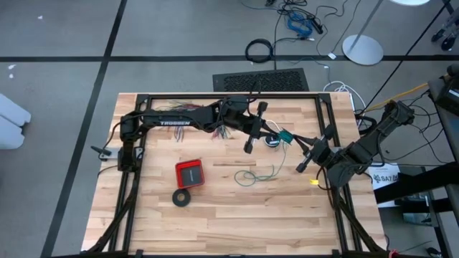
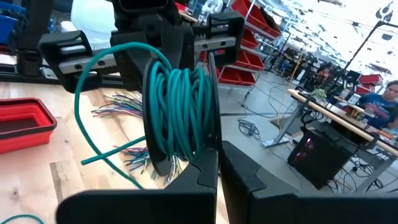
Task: Coil cords
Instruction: Coil the green wire onto the spool
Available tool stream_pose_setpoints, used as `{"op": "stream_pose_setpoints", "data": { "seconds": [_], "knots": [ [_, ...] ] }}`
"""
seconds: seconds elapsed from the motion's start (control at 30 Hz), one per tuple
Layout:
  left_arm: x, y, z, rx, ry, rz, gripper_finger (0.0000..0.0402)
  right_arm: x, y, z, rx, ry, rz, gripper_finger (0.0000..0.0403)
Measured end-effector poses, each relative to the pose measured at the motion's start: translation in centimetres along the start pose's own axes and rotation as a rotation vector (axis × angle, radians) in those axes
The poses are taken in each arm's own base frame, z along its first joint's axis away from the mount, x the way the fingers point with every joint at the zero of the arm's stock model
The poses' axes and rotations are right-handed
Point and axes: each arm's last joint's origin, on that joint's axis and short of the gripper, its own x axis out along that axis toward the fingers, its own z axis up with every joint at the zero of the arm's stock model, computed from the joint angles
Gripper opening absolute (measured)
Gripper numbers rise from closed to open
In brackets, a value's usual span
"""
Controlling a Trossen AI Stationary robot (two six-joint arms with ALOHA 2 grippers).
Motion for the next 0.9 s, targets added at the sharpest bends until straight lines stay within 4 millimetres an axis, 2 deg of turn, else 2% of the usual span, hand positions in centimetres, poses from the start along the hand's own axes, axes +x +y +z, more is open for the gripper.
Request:
{"op": "stream_pose_setpoints", "data": {
  "seconds": [0.53, 0.9],
  "knots": [
    [0.4, -0.2, -0.9, -0.019, 0.041, 0.005, 0.0001, 0.0, 0.3, 1.2, -0.048, -0.029, 0.021, 0.0],
    [0.7, -0.5, -0.7, -0.011, -0.04, -0.065, 0.0001, 0.2, 0.2, 2.0, -0.069, -0.044, 0.022, 0.0]
  ]
}}
